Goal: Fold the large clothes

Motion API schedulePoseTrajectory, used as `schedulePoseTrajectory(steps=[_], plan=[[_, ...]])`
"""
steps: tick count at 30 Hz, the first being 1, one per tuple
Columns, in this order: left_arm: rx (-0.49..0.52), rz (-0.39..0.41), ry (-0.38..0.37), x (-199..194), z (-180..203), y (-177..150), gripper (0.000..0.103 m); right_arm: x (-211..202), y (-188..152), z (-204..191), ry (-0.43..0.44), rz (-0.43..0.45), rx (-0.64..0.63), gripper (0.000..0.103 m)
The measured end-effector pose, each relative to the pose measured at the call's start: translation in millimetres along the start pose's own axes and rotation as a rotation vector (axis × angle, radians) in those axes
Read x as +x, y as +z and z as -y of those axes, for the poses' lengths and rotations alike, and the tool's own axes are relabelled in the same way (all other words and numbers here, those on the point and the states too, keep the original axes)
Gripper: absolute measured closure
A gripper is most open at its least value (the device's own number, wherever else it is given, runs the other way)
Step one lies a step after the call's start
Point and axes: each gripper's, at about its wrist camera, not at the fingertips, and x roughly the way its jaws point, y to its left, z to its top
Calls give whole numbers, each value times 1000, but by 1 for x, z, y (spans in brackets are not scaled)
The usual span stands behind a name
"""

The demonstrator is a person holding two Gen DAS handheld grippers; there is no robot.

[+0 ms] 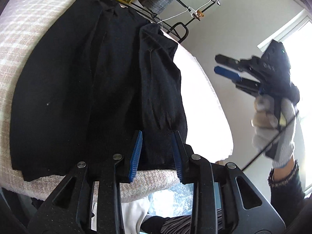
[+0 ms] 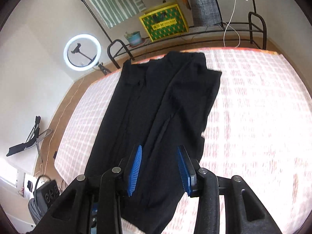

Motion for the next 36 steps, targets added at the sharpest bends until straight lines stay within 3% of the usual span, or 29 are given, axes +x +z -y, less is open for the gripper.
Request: schedulePoseTrajectory(steps=[3,7,11,17,18,22,26,30,32,36], plan=[[-16,-28,1,15,-1,2,74,9,-46,-1,9,-74,76,47],[-64,-76,3,34,-7,0,97,32,-90,5,-13,-131,128,47],[-141,-105,-28,47,-18,-5,102,46,-117,25,29,-157,247,46],[-117,-101,-30,51,-11,-12,103,49,-133,27,66,-143,235,47],[-114,-100,-33,53,-8,-12,103,50,-133,25,62,-141,219,48],[-103,-94,-43,56,6,-13,103,58,-134,21,98,-164,195,93],[-102,-81,-51,40,12,-19,103,48,-139,24,177,-143,242,96],[-4,-47,-8,24,24,-24,103,21,-144,38,300,-84,344,97],[64,-36,26,19,32,-26,103,21,-145,40,257,-79,316,97],[169,-2,65,17,49,-30,103,43,-154,40,176,-149,301,97]])
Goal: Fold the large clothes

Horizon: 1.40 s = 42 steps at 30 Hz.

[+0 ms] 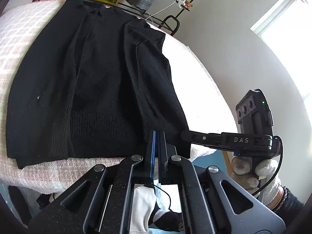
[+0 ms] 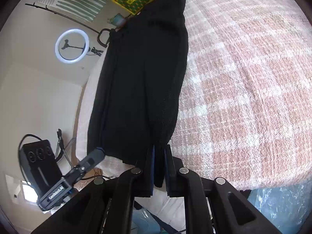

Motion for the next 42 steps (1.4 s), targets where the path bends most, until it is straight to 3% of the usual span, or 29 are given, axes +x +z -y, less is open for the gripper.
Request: schedulePoseTrajectory(steps=[2,6,8,16,21,23,24,25,27,31,34,38,42], plan=[[95,9,31,2,17,-1,103,-2,0,-5,-5,2,-32,92],[230,-7,27,14,48,-2,67,-33,11,-11,-12,78,-79,58],[306,-11,40,26,68,-2,59,-51,18,-7,-20,136,-72,57],[448,-138,150,83,97,-19,58,-99,43,29,15,276,20,56],[493,-129,219,93,98,-22,58,-114,52,39,28,316,23,56],[526,-107,248,95,100,-23,67,-116,56,44,42,327,35,56],[534,-90,271,95,99,-23,86,-116,59,46,49,330,44,56],[531,-76,281,92,98,-23,92,-116,61,48,58,333,51,56],[466,-77,229,90,90,-15,96,-114,68,50,72,334,63,56],[277,-67,101,73,68,1,96,-101,95,54,54,339,77,54],[181,-31,47,55,60,8,97,-86,123,59,37,342,95,52],[139,-5,26,43,60,15,97,-59,171,59,-36,355,87,47],[96,-1,1,39,57,18,97,-29,213,53,-29,336,67,47]])
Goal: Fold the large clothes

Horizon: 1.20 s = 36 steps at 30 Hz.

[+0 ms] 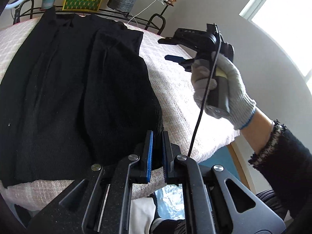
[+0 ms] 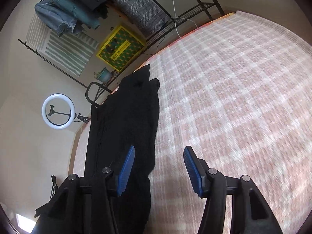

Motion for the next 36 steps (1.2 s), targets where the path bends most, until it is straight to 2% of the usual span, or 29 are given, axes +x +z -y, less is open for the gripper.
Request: schedulePoseTrajectory(steps=[4,8,16,17,19,20,22,24,30,36], plan=[[-11,-8,-9,0,-2,-2,97,35,19,-5,42,11,4,41],[-23,-11,-28,2,-5,-1,97,72,30,2,1,-9,21,41],[-63,-14,-75,4,-15,-1,97,97,53,-3,36,28,-3,45],[-71,-16,-83,5,-16,-2,97,100,55,-5,30,24,-10,47],[-82,-18,-88,7,-18,-4,97,107,58,-10,42,-10,-20,82],[-91,-21,-94,9,-19,-5,97,111,57,-13,50,-30,-28,84],[-115,-21,-110,10,-22,-9,97,115,55,-25,18,-42,-87,99],[-146,-18,-123,10,-27,-13,97,118,55,-36,-48,-48,-129,100],[-210,-11,-144,5,-40,-22,97,112,66,-62,-113,-28,-105,101],[-300,29,-186,-17,-63,-24,97,113,62,-121,-196,-13,-254,101]])
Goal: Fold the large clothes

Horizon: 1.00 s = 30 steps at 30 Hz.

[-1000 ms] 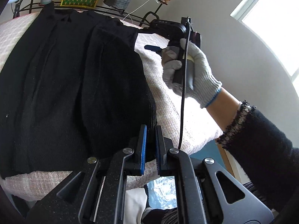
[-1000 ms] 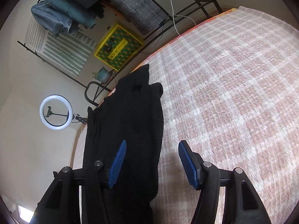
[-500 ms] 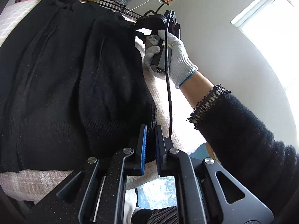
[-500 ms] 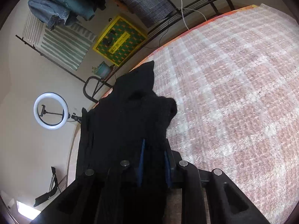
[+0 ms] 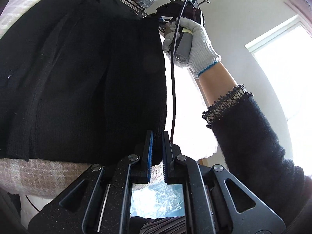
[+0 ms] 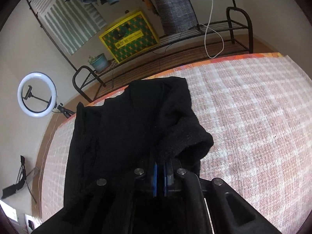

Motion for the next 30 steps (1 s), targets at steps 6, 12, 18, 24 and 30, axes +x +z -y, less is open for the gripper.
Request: schedulePoseTrajectory(steps=[6,12,18,24,30], plan=[[-86,23,-3,-22,-23,-11,97,8,-3,-53,-7,-11,-110,101],[-141,26,1,-32,-39,-18,97,34,-6,-98,-22,-29,-173,101],[-149,42,42,-42,-51,-26,97,73,-17,-130,-37,-81,-234,101],[-129,52,70,-45,-45,-27,97,85,-20,-126,3,-113,-220,94],[-122,55,69,-43,-42,-18,97,34,-2,-95,233,-104,-177,43]])
